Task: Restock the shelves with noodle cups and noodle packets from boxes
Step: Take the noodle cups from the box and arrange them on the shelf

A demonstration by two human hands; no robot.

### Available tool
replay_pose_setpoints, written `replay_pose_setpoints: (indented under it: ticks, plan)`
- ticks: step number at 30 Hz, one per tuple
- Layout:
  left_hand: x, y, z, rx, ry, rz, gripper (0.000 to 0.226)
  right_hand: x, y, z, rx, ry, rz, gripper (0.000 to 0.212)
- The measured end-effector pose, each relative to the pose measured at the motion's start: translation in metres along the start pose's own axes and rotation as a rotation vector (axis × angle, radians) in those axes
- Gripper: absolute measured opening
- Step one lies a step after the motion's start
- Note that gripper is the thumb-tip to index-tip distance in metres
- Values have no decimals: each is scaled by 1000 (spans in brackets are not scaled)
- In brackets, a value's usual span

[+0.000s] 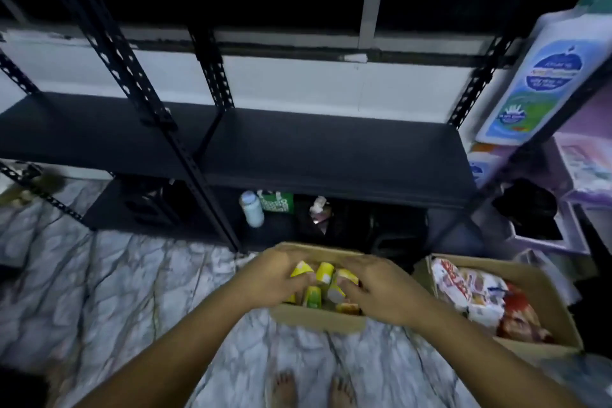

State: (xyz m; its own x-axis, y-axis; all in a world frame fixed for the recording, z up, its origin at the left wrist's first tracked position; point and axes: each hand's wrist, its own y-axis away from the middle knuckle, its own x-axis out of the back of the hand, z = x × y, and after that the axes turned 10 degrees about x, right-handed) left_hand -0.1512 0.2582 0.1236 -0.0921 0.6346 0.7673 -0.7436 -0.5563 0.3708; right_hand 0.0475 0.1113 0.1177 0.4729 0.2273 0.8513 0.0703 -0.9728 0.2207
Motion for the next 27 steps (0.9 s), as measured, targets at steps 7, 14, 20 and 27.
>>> replay_pose_setpoints:
  ticks: [7, 14, 20, 27]
  plan:
    - [-70, -10, -57, 268, 3, -219, 48, -86, -3, 23, -224, -127, -180, 49]
    - [-104, -35, -101, 369, -32, -268, 61, -142, -22, 42, -405, -221, -198, 57]
    - [-136, -89, -145, 372, -40, -310, 71, -184, -67, 89, -494, -288, -231, 60]
    - [-229, -208, -222, 312, -72, -360, 67, -293, -143, 192, -614, -439, -177, 53]
